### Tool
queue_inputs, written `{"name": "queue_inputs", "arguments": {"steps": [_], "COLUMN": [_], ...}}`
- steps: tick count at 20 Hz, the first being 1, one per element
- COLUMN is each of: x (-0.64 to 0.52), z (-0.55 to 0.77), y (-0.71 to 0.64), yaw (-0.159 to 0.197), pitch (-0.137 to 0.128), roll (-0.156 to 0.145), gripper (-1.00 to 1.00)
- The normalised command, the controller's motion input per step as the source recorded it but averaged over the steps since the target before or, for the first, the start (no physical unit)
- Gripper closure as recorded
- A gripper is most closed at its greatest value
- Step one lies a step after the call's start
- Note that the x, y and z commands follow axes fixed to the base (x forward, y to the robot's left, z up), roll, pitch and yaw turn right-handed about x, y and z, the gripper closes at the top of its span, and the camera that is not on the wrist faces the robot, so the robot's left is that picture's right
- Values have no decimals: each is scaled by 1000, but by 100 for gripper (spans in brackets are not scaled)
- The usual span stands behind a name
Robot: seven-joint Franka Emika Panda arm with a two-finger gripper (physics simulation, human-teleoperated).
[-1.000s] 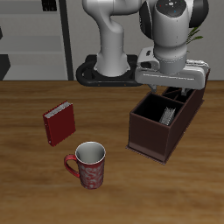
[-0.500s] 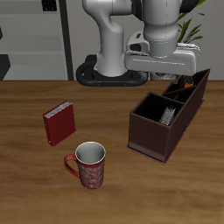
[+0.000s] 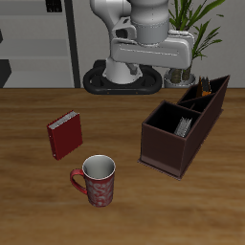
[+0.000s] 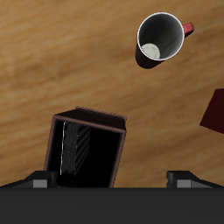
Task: Place the orange book into the left desk caddy's left compartment and place the striped book into the left desk caddy's right compartment and place the red book into the left desk caddy's right compartment
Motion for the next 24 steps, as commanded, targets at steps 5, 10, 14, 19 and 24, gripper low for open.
{"name": "queue_inputs", "arguments": {"steps": [5, 10, 14, 19, 24], "x": [87, 70, 109, 133, 90], "z": [209, 122, -32, 48, -3], "y": [-671, -621, -684, -743, -652], "yaw": [-30, -12, 7, -3, 19], "pitch": [6, 19, 67, 26, 29], "roll": [-54, -36, 30, -61, 0], "gripper": [-100, -100, -100, -100, -100]}}
